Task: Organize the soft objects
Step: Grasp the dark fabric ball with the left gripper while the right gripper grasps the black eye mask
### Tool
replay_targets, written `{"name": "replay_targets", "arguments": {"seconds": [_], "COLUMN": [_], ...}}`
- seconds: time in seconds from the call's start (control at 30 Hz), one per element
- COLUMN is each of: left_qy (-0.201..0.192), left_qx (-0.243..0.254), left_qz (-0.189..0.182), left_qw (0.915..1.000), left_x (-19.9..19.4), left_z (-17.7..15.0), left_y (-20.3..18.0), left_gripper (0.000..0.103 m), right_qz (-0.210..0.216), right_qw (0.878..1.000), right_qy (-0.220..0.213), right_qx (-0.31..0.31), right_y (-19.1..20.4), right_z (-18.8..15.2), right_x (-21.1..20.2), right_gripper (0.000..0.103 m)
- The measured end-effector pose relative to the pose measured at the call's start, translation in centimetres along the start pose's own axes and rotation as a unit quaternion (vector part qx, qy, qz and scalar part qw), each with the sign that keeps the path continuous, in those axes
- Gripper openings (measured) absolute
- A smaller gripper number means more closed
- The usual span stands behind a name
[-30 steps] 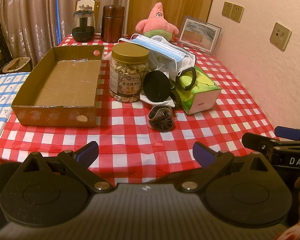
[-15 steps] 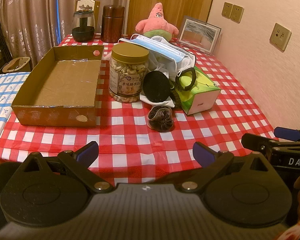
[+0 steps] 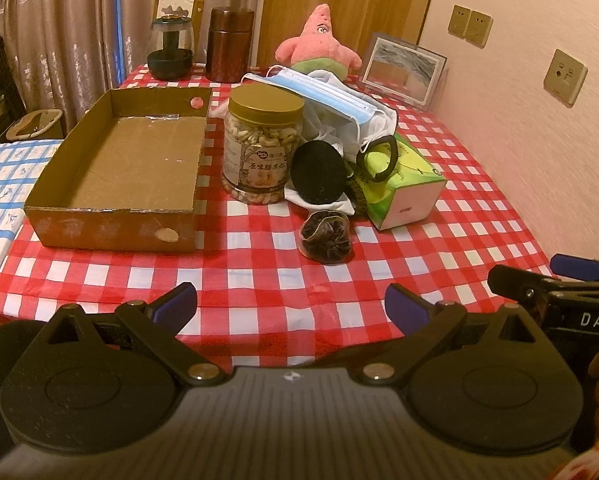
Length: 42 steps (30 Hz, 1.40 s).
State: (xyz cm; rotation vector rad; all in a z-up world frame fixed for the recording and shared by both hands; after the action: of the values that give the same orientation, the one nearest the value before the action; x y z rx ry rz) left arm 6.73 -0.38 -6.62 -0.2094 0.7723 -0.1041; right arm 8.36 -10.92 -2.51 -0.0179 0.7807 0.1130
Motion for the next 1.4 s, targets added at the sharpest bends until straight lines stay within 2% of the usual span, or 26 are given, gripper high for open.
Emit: {"name": "replay_targets", "arguments": {"seconds": [0.27, 0.5, 0.6, 0.67, 0.87, 1.13, 1.3, 1.33, 1.37, 1.4], "left_qy": [0.009, 0.030, 0.042, 0.049, 0.071, 0.084, 0.091, 0.092, 0.094, 0.095], "left_qx": [-0.006, 0.003, 0.020, 0.032, 0.084, 0.122, 0.134, 0.137, 0.138, 0.138], "left_qz": [-0.009, -0.026, -0.032, -0.040, -0.062, -0.076, -0.091, -0.090, -0.091, -0.097], "left_qw": [0.9999, 0.9992, 0.9984, 0.9975, 0.9920, 0.9860, 0.9827, 0.9822, 0.9817, 0.9810], "left_x": [1.6, 4.7, 6.4, 7.6, 11.3, 15.6, 17.9, 18.4, 18.7, 19.0], "left_z": [0.5, 1.2, 1.5, 1.7, 2.3, 2.7, 2.7, 2.7, 2.6, 2.6], "left_y": [0.8, 1.6, 1.6, 1.5, 0.8, 0.3, -0.3, -0.3, -0.3, -0.3], "left_gripper": [0.099, 0.099, 0.098, 0.091, 0.088, 0.082, 0.068, 0.063, 0.052, 0.046], "right_qz": [0.005, 0.004, 0.003, 0.002, -0.002, -0.004, -0.001, -0.001, -0.001, -0.001], "right_qw": [1.000, 1.000, 1.000, 1.000, 0.999, 0.998, 0.998, 0.998, 0.998, 0.998], "right_qy": [0.004, 0.008, 0.013, 0.017, 0.032, 0.045, 0.054, 0.055, 0.057, 0.059], "right_qx": [-0.002, 0.003, 0.005, 0.007, 0.016, 0.031, 0.030, 0.031, 0.031, 0.031], "right_y": [0.4, 0.5, 0.4, 0.2, -0.2, -0.8, -0.7, -0.7, -0.7, -0.8], "right_z": [0.6, 1.6, 1.9, 2.0, 2.2, 2.6, 2.5, 2.5, 2.5, 2.4], "right_x": [1.4, 3.7, 4.8, 5.7, 8.4, 11.1, 12.1, 12.3, 12.5, 12.6], "right_gripper": [0.103, 0.103, 0.103, 0.103, 0.102, 0.102, 0.102, 0.102, 0.101, 0.100]}}
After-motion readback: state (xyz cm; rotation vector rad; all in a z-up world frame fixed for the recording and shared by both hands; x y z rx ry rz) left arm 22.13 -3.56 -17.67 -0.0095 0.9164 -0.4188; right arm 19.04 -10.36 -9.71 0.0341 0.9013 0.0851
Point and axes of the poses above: each gripper's, at about its wrist camera, not at the fingertips, and x roughly the way its jaws point, y to its left, z to its top, the point moved 9 cm from there along x, roughly the way its jaws point, and after that the axes turned 9 degrees about -z, right-handed, at the moved point
